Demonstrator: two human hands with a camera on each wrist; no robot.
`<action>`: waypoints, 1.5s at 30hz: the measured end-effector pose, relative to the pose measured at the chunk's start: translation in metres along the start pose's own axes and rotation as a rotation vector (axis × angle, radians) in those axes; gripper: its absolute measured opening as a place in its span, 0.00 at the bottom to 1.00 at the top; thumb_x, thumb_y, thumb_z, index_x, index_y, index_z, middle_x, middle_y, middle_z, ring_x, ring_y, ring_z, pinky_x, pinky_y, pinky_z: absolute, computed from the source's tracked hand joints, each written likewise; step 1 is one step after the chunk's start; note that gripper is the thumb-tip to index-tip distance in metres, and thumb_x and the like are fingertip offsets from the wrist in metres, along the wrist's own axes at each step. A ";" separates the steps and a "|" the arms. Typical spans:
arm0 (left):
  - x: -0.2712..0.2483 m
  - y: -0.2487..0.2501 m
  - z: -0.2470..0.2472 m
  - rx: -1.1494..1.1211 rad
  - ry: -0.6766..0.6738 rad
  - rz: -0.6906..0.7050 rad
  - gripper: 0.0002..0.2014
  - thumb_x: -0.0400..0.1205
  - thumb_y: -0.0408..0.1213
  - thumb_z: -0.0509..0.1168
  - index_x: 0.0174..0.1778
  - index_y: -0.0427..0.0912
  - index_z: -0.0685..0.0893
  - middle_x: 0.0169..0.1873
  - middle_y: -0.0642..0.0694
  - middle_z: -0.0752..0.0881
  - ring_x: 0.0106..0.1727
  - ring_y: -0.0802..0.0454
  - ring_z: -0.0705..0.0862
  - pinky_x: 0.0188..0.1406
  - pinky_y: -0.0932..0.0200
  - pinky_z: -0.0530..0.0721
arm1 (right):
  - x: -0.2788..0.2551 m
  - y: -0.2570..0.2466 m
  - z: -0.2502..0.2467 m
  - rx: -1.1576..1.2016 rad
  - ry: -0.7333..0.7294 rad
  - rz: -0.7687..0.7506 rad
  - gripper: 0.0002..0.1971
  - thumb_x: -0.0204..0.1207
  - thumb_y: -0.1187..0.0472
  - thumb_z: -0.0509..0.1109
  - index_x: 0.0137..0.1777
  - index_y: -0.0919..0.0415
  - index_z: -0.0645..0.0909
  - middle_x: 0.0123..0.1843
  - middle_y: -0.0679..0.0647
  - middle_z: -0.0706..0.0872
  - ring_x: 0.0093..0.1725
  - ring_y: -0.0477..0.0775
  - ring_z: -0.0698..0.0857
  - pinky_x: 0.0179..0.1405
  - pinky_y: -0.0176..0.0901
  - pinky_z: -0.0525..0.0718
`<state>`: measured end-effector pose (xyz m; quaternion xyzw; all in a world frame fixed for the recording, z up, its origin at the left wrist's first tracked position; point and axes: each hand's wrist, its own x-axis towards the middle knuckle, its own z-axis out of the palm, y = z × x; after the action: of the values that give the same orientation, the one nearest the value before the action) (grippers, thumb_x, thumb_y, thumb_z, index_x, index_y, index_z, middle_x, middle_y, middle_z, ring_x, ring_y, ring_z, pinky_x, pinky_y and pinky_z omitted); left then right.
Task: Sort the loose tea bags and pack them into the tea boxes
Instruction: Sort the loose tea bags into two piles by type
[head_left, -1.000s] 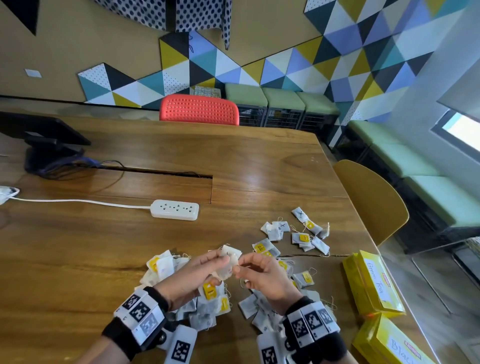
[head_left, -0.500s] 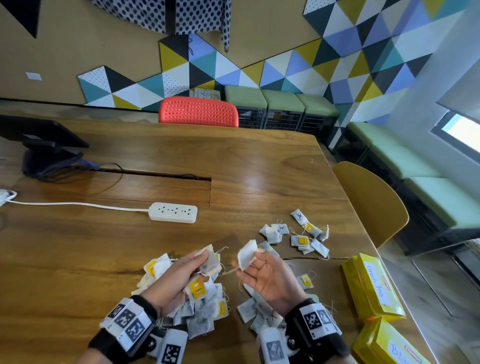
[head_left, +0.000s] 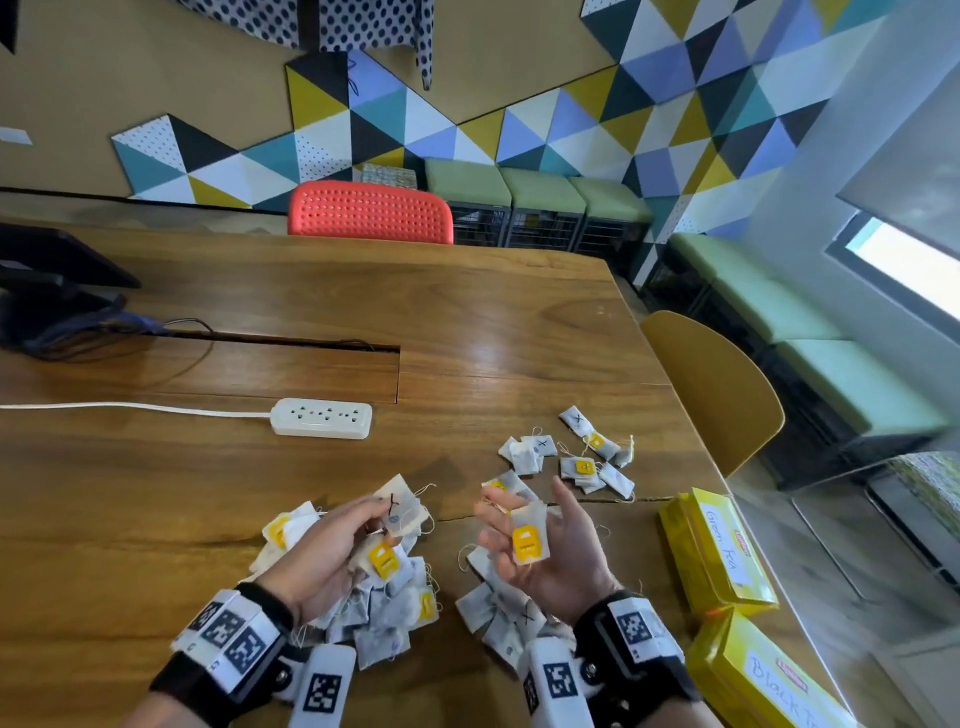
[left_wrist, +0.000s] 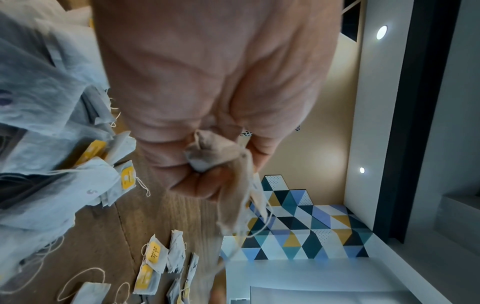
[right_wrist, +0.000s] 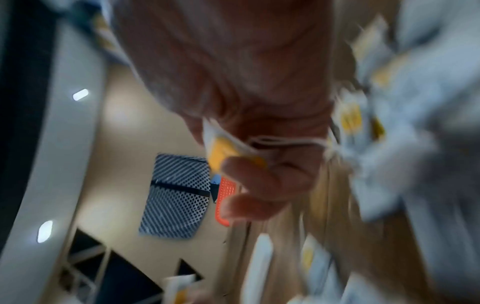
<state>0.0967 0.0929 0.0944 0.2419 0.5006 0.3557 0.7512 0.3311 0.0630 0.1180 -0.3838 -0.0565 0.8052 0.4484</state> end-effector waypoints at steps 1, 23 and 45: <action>0.000 0.000 0.000 0.005 0.006 0.000 0.10 0.85 0.37 0.62 0.57 0.37 0.84 0.42 0.37 0.89 0.35 0.51 0.87 0.24 0.60 0.83 | -0.003 -0.002 0.000 -0.204 0.077 0.028 0.31 0.83 0.39 0.50 0.64 0.66 0.79 0.42 0.59 0.86 0.30 0.54 0.82 0.19 0.35 0.76; -0.010 0.008 0.003 0.013 -0.039 0.045 0.11 0.87 0.39 0.58 0.46 0.35 0.80 0.30 0.38 0.79 0.27 0.48 0.76 0.19 0.61 0.77 | -0.014 0.008 -0.045 -0.873 0.435 -0.007 0.11 0.81 0.71 0.60 0.55 0.68 0.83 0.52 0.66 0.83 0.41 0.58 0.86 0.36 0.49 0.85; -0.004 -0.002 0.005 0.069 -0.111 -0.011 0.21 0.77 0.14 0.45 0.53 0.28 0.81 0.46 0.37 0.83 0.44 0.50 0.80 0.30 0.64 0.75 | -0.007 0.018 -0.028 -1.061 0.303 -0.319 0.04 0.79 0.65 0.69 0.44 0.61 0.84 0.37 0.54 0.88 0.32 0.45 0.84 0.28 0.31 0.77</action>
<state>0.1007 0.0885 0.0973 0.2844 0.4714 0.3202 0.7710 0.3400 0.0401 0.0946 -0.6542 -0.4451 0.5250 0.3135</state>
